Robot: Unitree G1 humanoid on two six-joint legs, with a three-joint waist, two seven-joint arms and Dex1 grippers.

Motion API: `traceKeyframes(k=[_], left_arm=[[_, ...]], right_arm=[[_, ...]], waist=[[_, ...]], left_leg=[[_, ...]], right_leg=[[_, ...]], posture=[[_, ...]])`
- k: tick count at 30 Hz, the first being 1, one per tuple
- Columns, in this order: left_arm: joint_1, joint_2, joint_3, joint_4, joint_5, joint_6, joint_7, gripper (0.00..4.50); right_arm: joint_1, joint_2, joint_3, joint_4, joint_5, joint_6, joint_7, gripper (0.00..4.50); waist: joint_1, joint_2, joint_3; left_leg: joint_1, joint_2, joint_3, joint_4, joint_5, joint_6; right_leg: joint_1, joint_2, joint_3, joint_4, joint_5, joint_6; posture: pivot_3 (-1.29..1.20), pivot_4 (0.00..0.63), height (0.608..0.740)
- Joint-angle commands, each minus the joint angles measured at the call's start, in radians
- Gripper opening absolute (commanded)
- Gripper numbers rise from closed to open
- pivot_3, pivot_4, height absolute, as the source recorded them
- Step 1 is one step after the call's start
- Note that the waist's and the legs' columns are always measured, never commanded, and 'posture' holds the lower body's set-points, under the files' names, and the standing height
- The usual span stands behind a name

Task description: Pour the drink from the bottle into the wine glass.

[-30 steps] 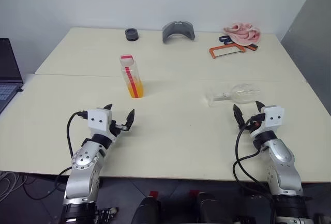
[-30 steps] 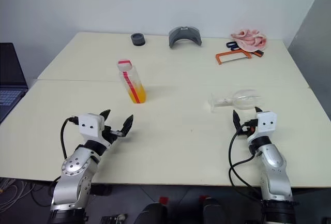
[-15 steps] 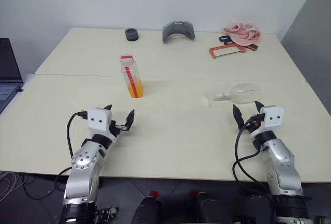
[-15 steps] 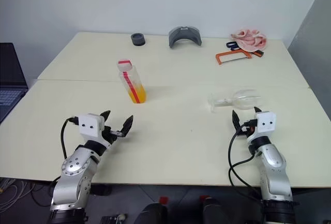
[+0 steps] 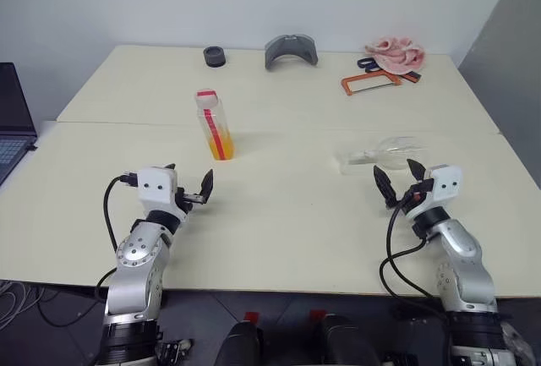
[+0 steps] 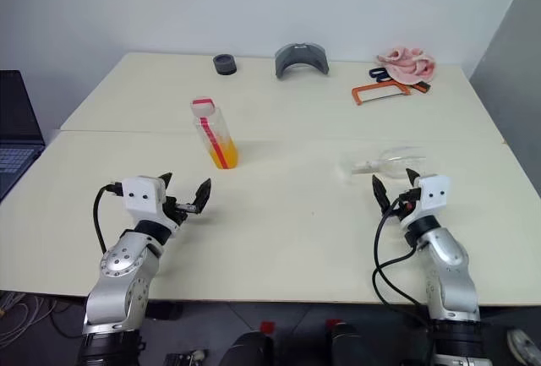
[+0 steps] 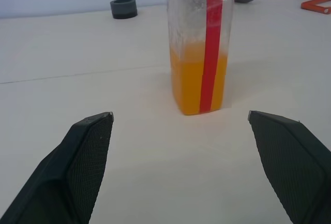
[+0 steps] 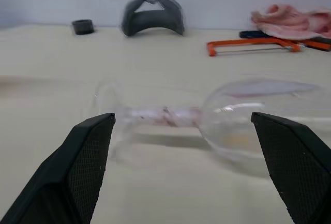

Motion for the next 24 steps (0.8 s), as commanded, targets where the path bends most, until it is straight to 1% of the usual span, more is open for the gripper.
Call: traceKeyframes(k=[1,4,9,19,24], left_arm=[[-0.064,-0.007,-0.031,-0.056,0.01,0.029,0.017,4.47],[-0.106,-0.008,-0.046,-0.04,0.015,0.039,0.02,4.47],[-0.182,-0.017,-0.065,0.013,0.052,0.049,0.056,4.47],[-0.316,-0.044,-0.075,0.139,0.091,0.045,0.112,4.47],[-0.402,-0.059,-0.083,0.226,0.124,0.007,0.147,4.47]], right_arm=[[-0.039,-0.08,0.08,-0.155,0.066,0.09,0.161,4.5],[-0.061,-0.123,0.118,-0.212,0.096,0.169,0.21,4.5],[-0.083,-0.146,0.158,-0.26,0.115,0.247,0.248,4.5],[-0.102,-0.146,0.16,-0.252,0.099,0.256,0.258,4.5],[-0.117,-0.137,0.168,-0.246,0.093,0.251,0.254,4.5]], waist=[[0.001,0.0,0.0],[0.002,0.0,0.0],[0.002,-0.001,0.0],[0.002,-0.001,0.0],[0.002,-0.001,0.0]], left_leg=[[0.0,0.0,0.0,0.0,0.0,0.0],[-0.001,0.0,-0.005,0.0,0.0,0.0],[-0.002,-0.001,-0.008,0.0,0.0,0.0],[-0.003,-0.002,-0.009,0.0,0.0,-0.001],[-0.003,-0.002,-0.01,0.0,0.0,-0.001]], right_leg=[[0.0,0.0,-0.001,0.0,0.0,0.0],[0.0,0.0,-0.002,-0.001,0.0,0.0],[0.0,-0.001,-0.003,-0.001,0.0,0.0],[0.0,-0.001,-0.004,-0.002,0.0,0.0],[0.0,-0.001,-0.004,-0.002,0.0,0.0]], posture=[[0.0,0.15,0.74],[0.0,0.15,0.74],[0.0,0.15,0.74],[0.0,0.15,0.74],[0.0,0.15,0.74]])
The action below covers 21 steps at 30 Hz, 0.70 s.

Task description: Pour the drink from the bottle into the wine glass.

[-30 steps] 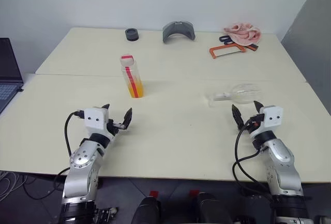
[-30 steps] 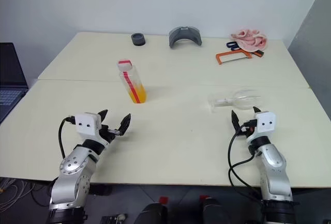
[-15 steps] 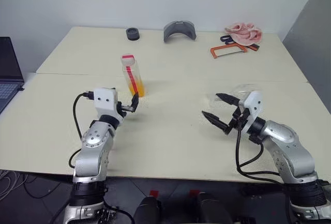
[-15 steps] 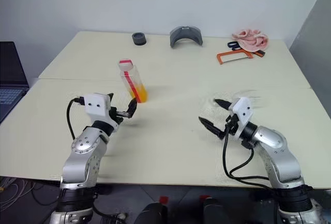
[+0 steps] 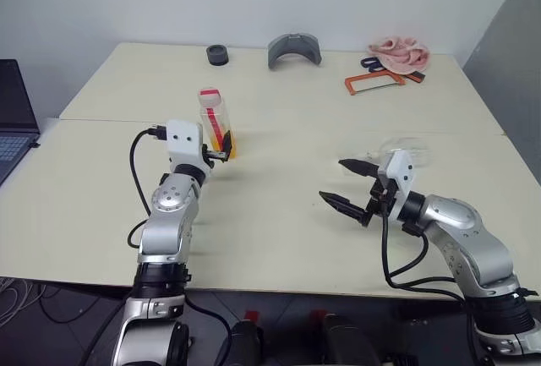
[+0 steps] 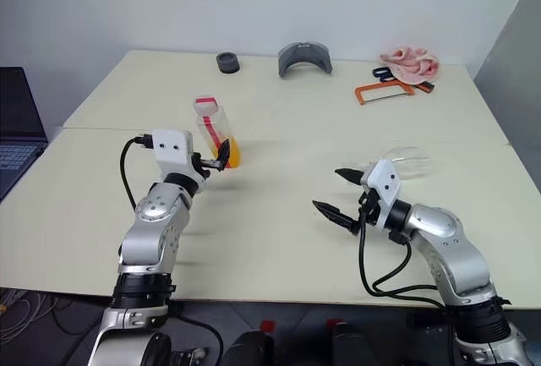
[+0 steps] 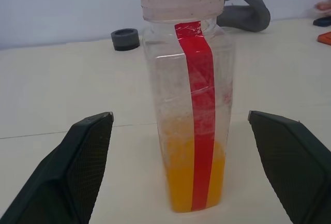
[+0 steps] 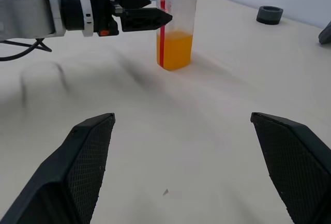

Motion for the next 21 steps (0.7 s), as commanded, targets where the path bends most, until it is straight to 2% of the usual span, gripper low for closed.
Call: traceKeyframes(k=[1,21], left_arm=[[-0.06,-0.009,-0.005,0.027,0.032,-0.048,0.031,4.47],[-0.242,-0.072,0.004,0.224,0.058,-0.071,0.139,4.47]], right_arm=[[-0.024,0.005,-0.007,-0.019,-0.003,-0.015,0.001,4.5],[-0.104,0.019,0.014,-0.061,0.068,0.065,0.052,4.5]], waist=[[0.0,0.0,0.0],[0.0,0.0,0.0]], left_leg=[[0.0,0.0,0.0,0.0,0.0,0.0],[-0.001,0.0,-0.001,0.0,0.002,-0.004]], right_leg=[[0.0,0.0,0.0,0.0,0.0,0.0],[0.0,-0.001,0.0,-0.001,0.0,0.0]], posture=[[0.0,0.15,0.74],[0.0,0.15,0.74]])
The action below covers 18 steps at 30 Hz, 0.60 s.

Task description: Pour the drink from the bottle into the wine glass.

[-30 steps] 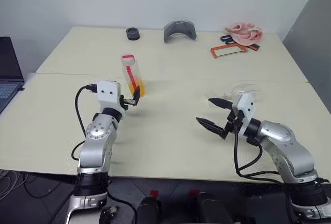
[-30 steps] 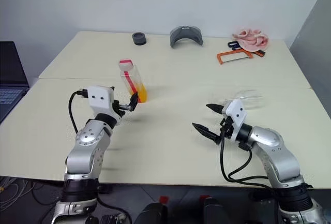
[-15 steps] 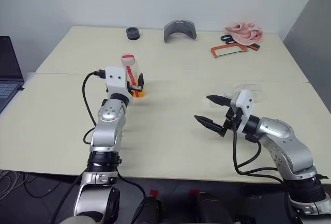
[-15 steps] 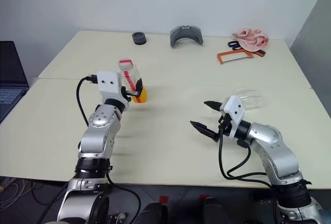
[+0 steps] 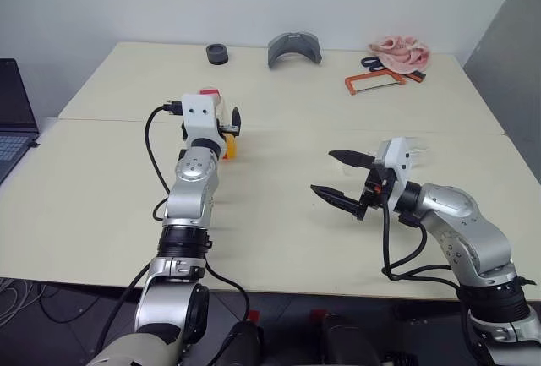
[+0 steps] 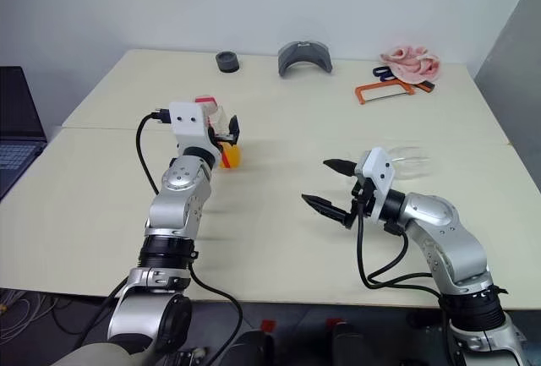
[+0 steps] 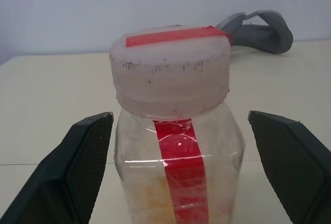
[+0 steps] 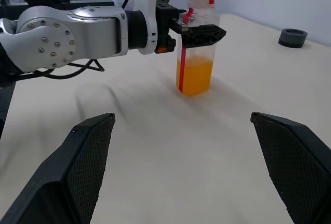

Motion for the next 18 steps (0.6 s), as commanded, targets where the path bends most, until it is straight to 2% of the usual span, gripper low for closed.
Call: traceKeyframes(k=[1,18], left_arm=[[-0.038,-0.006,0.0,0.0,0.014,-0.024,0.018,4.47],[-0.077,-0.002,-0.02,0.055,0.062,-0.021,0.056,4.47]], right_arm=[[-0.02,0.007,-0.001,-0.036,0.017,0.0,0.006,4.5],[-0.043,0.039,-0.023,-0.009,0.038,0.013,-0.016,4.5]], waist=[[0.0,0.0,0.0],[0.0,0.0,0.0]], left_leg=[[0.0,0.0,0.0,0.0,0.0,0.0],[0.0,0.0,0.0,0.0,0.0,0.0]], right_leg=[[0.0,0.0,0.0,0.0,0.0,0.0],[0.0,0.0,0.0,0.0,0.0,0.0]], posture=[[0.0,0.15,0.74],[0.0,0.15,0.74]])
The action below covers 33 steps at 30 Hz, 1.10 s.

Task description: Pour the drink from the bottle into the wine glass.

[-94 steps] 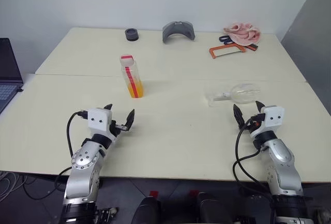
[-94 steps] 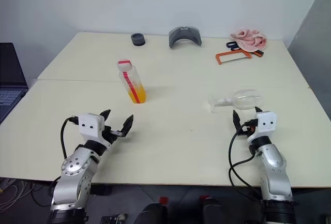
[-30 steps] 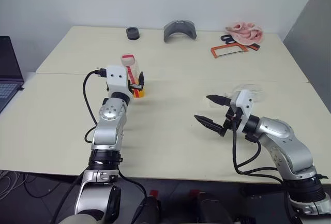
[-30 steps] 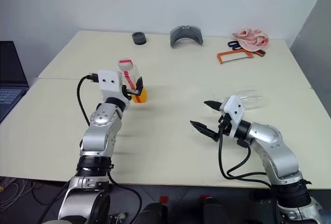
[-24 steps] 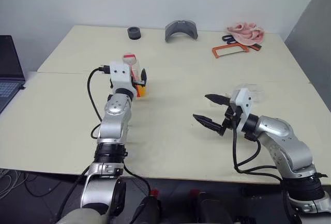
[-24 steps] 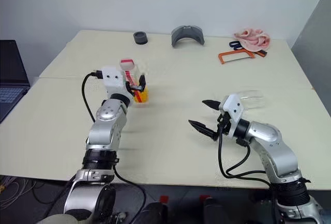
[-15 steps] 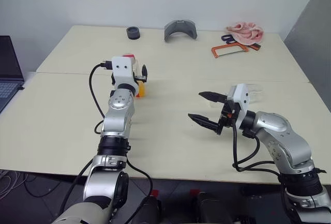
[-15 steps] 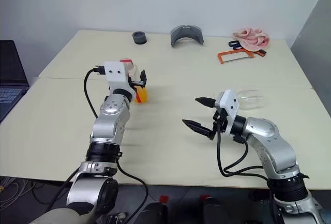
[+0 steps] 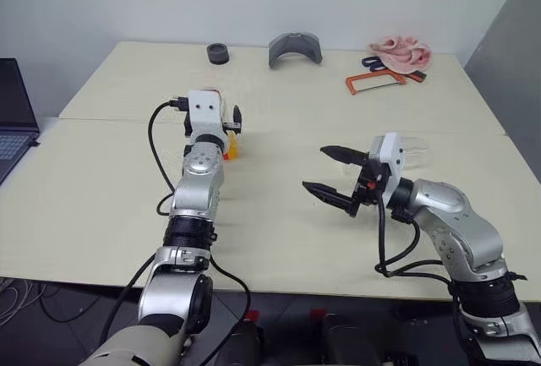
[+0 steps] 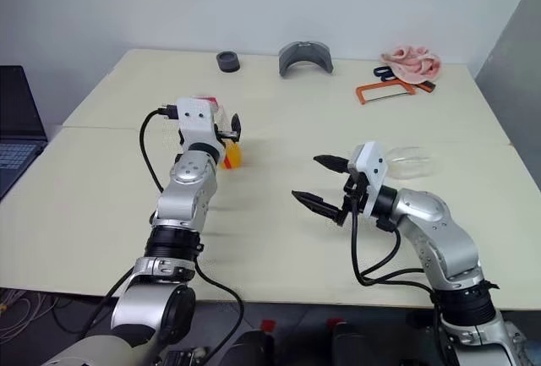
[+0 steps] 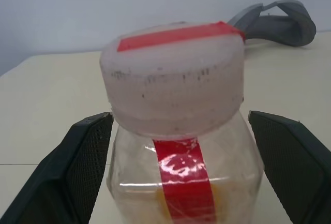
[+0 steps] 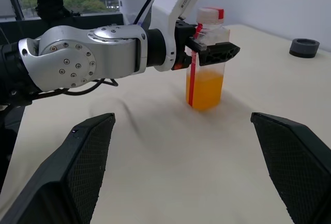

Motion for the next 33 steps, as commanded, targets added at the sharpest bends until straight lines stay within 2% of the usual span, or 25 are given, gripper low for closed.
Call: traceKeyframes(k=[1,9,12,17,20,29,30,33], left_arm=[[-0.033,0.003,-0.003,-0.014,0.013,-0.014,0.008,4.47],[-0.037,0.008,-0.003,-0.006,0.018,-0.018,0.006,4.47],[-0.037,0.01,0.001,-0.002,0.018,-0.02,0.007,3.92],[-0.037,0.009,0.004,0.004,0.015,-0.026,0.007,2.4],[-0.036,0.008,0.005,0.004,0.013,-0.031,0.008,1.86],[-0.013,-0.002,0.02,-0.027,-0.049,-0.103,-0.071,1.84],[-0.007,-0.004,0.019,-0.038,-0.068,-0.113,-0.103,1.84],[0.025,-0.012,-0.015,-0.086,-0.186,-0.148,-0.346,1.84]], right_arm=[[-0.019,0.0,-0.025,-0.012,0.017,-0.003,0.001,4.5],[-0.02,0.002,-0.026,-0.008,0.019,-0.002,-0.001,4.5],[-0.022,0.002,-0.026,-0.005,0.018,-0.003,-0.001,4.5],[-0.027,0.003,-0.025,-0.001,0.016,-0.006,0.0,4.5],[-0.029,0.003,-0.025,0.0,0.016,-0.007,0.001,4.5],[-0.029,0.003,-0.031,-0.007,0.006,-0.021,-0.009,4.5],[-0.028,0.001,-0.033,-0.01,0.004,-0.023,-0.012,4.5],[-0.003,-0.018,-0.072,-0.045,0.019,-0.006,-0.029,4.5]], waist=[[0.0,0.0,0.0],[0.0,0.0,0.0],[0.0,0.0,0.0],[0.0,0.0,0.0],[-0.001,0.0,0.0],[0.0,0.0,0.0],[0.0,0.0,0.0],[0.0,0.0,0.0]], left_leg=[[0.0,0.0,0.0,0.0,0.0,0.0],[0.0,0.0,0.0,0.0,0.0,0.0],[0.0,0.0,0.0,0.0,0.0,0.0],[0.0,0.0,0.0,0.0,0.0,0.0],[0.0,0.0,0.0,0.0,0.0,0.0],[0.0,0.0,0.0,0.0,0.0,0.0],[0.0,0.0,0.0,0.0,0.0,0.0],[-0.001,0.0,0.0,0.0,0.0,0.0]], right_leg=[[0.0,0.0,0.0,0.0,0.0,0.0],[0.0,0.0,0.0,0.0,0.0,0.0],[0.0,0.0,0.0,0.0,0.0,0.0],[0.0,0.0,0.0,0.0,0.0,0.0],[0.0,0.0,0.0,0.0,0.0,0.0],[0.0,0.0,0.0,0.0,0.0,0.0],[0.0,0.0,0.0,0.0,0.0,0.0],[0.0,0.0,0.0,0.0,0.0,0.0]], posture=[[0.0,0.15,0.74],[0.0,0.15,0.74],[0.0,0.15,0.74],[0.0,0.15,0.74],[0.0,0.15,0.74],[0.0,0.15,0.74],[0.0,0.15,0.74],[0.0,0.15,0.74]])
